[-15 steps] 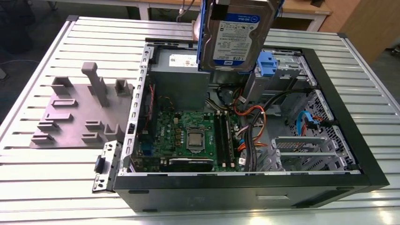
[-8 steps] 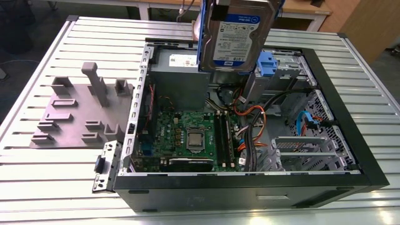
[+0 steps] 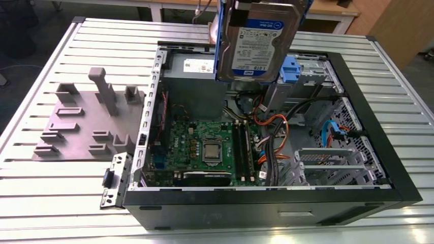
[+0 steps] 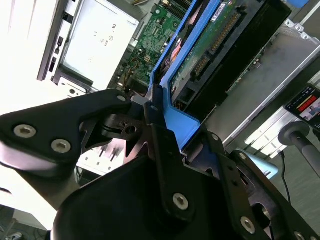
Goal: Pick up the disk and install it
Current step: 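Insert the disk into the insertion slot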
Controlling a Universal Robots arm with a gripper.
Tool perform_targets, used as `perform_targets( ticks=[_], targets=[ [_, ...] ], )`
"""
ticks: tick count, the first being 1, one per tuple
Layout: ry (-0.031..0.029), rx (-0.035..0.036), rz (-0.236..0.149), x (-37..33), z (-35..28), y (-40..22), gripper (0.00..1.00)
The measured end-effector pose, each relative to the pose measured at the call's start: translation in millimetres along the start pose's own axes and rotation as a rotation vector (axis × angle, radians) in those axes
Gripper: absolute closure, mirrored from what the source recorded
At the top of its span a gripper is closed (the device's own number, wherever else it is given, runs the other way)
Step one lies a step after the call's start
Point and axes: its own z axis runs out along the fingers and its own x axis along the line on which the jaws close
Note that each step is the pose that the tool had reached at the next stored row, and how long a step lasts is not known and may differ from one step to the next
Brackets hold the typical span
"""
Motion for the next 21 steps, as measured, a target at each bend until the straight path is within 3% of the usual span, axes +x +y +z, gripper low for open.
perform_targets(
  ticks=[15,21],
  targets=[
    [0.0002,0.0000,0.000,3.7,-0.1,0.0,0.63],
    [0.0000,0.0000,0.000,11.4,0.0,0.0,0.63]
  ],
)
